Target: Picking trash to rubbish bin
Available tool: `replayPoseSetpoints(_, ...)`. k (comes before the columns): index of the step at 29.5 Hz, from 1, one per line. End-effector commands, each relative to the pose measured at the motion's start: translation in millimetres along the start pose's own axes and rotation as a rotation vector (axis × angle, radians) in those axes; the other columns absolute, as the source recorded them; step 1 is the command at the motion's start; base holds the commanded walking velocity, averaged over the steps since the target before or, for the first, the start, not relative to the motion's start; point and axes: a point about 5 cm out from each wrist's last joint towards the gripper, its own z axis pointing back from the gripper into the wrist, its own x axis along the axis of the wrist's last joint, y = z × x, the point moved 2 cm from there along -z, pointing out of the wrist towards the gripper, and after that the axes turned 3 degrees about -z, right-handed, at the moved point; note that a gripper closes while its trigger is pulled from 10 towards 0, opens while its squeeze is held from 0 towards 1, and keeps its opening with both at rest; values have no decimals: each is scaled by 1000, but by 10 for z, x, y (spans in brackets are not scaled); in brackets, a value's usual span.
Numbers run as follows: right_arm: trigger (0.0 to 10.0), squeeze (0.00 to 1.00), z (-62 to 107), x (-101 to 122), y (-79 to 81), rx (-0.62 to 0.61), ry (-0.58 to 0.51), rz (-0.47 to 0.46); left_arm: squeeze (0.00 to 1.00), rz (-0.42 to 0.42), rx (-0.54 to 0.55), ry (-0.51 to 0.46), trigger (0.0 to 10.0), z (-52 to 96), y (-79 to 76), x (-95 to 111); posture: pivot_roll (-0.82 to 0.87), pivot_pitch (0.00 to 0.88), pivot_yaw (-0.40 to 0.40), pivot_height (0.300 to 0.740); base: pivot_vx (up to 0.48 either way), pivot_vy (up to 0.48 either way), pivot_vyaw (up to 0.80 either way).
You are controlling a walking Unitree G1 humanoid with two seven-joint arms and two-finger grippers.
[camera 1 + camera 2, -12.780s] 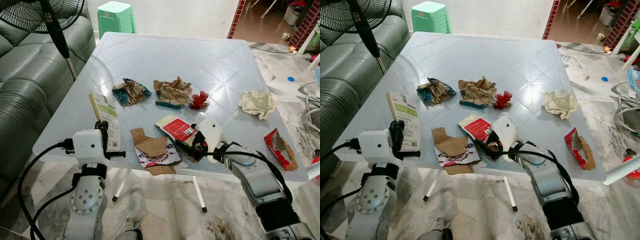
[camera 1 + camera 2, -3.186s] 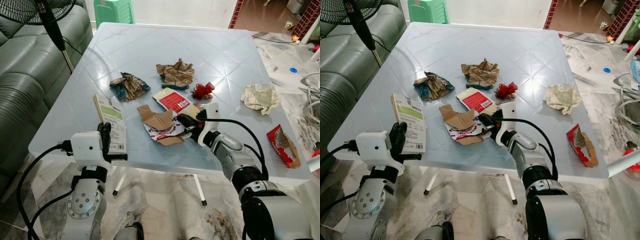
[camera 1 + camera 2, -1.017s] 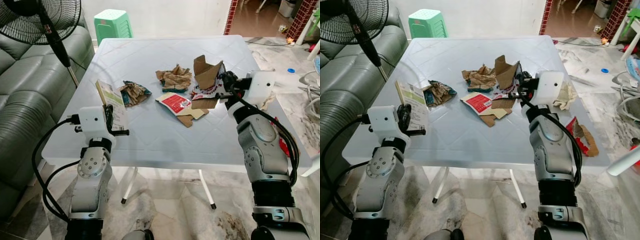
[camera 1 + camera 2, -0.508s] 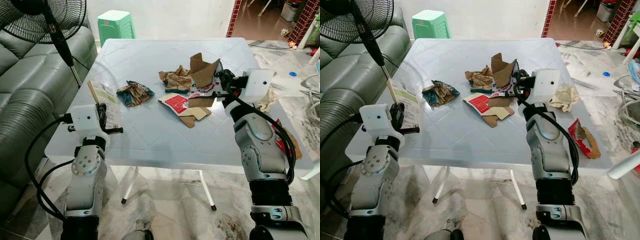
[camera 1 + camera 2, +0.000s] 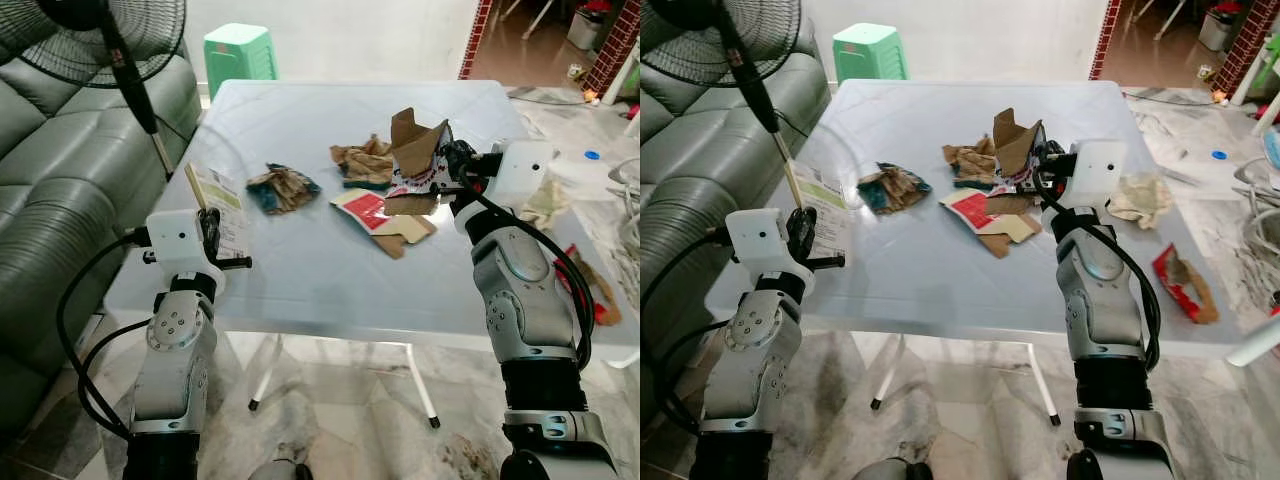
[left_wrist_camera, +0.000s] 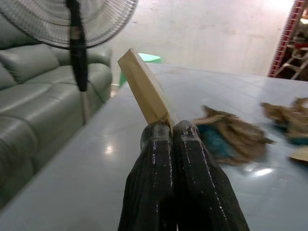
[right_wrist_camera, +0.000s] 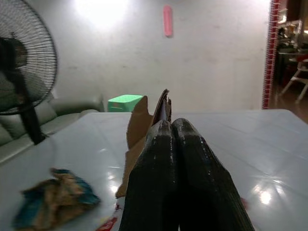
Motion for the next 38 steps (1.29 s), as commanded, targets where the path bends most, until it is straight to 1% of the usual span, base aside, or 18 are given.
replayPoseSetpoints(1,10000,0,-13,43,-43,-19,-19,13,0,3,-5,9,10000,-18,-17,-1,-3,25,51,740,0,394,0)
replayPoseSetpoints(14,10000,0,-23,59,-125,-67,-30,29,0,-9,-15,13,10000,-26,-9,5,-1,23,58,740,0,480,0)
replayPoseSetpoints(16,10000,0,-19,66,-146,-82,-32,50,0,-14,-18,9,10000,-25,-4,13,-1,23,58,740,0,126,0)
replayPoseSetpoints(18,10000,0,-15,67,-162,-90,-33,52,0,-24,-25,4,10000,-26,-1,22,1,22,60,740,0,0,0)
replayPoseSetpoints(22,10000,0,37,71,-278,-136,-37,109,0,-55,-91,2,10000,-7,6,28,1,19,67,740,0,0,0)
replayPoseSetpoints(23,10000,0,37,71,-278,-136,-37,109,0,-55,-91,2,10000,-7,6,28,1,19,67,740,0,0,0)
replayPoseSetpoints(24,10000,0,79,70,-342,-151,-36,138,0,-69,-129,14,10000,7,5,7,-1,18,70,740,0,0,0)
replayPoseSetpoints(27,10000,0,166,61,-444,-176,-26,164,0,-82,-170,35,10000,38,2,-25,-11,15,88,740,0,0,0)
replayPoseSetpoints(30,10000,0,218,57,-492,-186,-20,177,0,-87,-190,43,10000,55,2,-36,-13,15,90,740,0,0,0)
replayPoseSetpoints(31,10000,0,311,46,-552,-194,-5,198,0,-105,-201,50,10000,82,25,-48,-21,15,98,740,0,0,0)
replayPoseSetpoints(34,10000,0,426,34,-607,-192,18,226,0,-110,-216,69,10000,118,58,-76,-32,13,98,740,0,0,0)
replayPoseSetpoints(35,10000,0,499,43,-631,-185,32,246,0,-125,-228,74,10000,143,72,-85,-36,13,98,740,0,0,0)
replayPoseSetpoints(38,10000,0,633,58,-642,-158,62,268,0,-141,-239,79,10000,192,89,-108,-56,12,107,740,0,0,0)
